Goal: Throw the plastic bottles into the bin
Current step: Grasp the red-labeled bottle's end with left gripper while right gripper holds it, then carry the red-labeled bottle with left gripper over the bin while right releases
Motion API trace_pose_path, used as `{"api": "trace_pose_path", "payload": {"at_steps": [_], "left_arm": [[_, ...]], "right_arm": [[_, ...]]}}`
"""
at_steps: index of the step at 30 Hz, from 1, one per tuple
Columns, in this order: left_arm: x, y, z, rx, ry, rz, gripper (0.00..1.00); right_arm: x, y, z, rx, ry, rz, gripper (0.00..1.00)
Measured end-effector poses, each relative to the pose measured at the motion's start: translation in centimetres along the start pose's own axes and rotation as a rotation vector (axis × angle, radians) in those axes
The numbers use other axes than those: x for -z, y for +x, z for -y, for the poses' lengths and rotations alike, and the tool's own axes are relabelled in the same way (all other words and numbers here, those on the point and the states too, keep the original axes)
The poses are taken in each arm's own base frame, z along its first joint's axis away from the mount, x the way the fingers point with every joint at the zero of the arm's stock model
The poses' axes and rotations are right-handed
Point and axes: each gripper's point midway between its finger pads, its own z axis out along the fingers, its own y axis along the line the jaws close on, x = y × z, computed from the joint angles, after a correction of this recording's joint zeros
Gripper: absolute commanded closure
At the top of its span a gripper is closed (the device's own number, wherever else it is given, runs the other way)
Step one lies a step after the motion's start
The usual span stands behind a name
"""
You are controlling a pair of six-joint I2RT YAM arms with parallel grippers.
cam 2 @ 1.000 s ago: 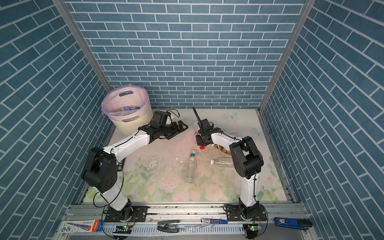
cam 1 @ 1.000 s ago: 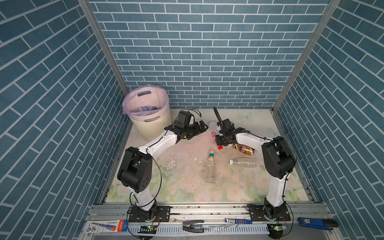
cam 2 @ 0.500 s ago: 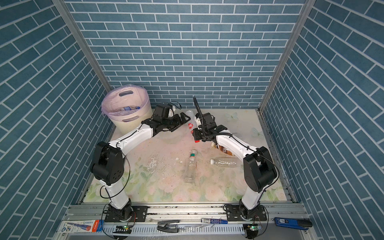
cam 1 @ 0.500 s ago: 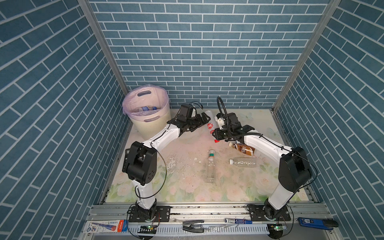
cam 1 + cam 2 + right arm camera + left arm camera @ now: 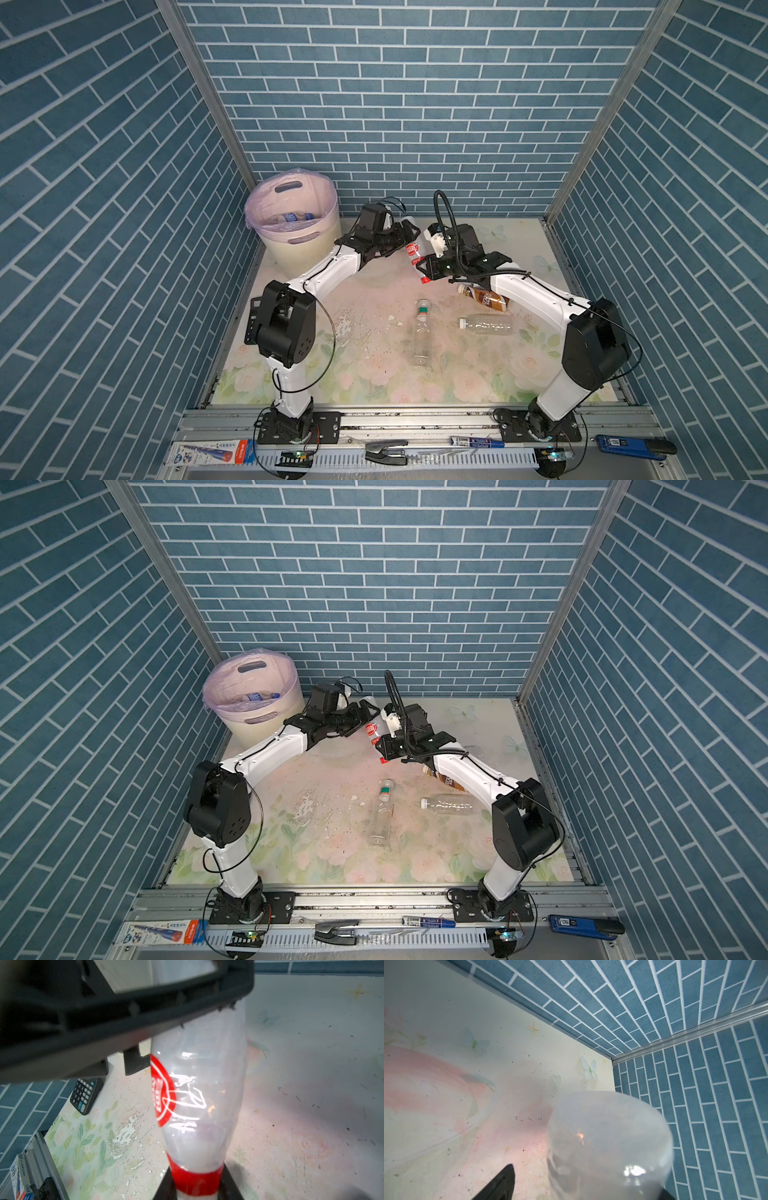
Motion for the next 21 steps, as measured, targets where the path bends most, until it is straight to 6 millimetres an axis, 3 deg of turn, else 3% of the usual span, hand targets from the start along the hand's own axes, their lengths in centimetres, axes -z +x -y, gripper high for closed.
{"api": "trace_pose_path", "payload": {"at_steps": [4,10,16,21], "left_arm": [[0.0,-0.4,0.4,0.003,0.015,0.015,0.36],[0.1,-0.7,0.5,0.003,0.024,0.024,0.45],[0.2,-1.1,0.2,0.008,0.019,0.032,0.51],[0.7,-2.2,-0.7,0.012,0.004,0.055,0.51]], "right_arm": [[-0.1,0.2,-0.3,0.005,-0.011,-0.005,0.72],[-0.1,0.3,-0.7,0.010,-0.025,-0.007,0.67],[0.0,0.0,-1.0,0.019,-0.037,0.005,0.47],[0.5,-0.6,-1.3,0.029,-0.042,0.024,0.36]]}}
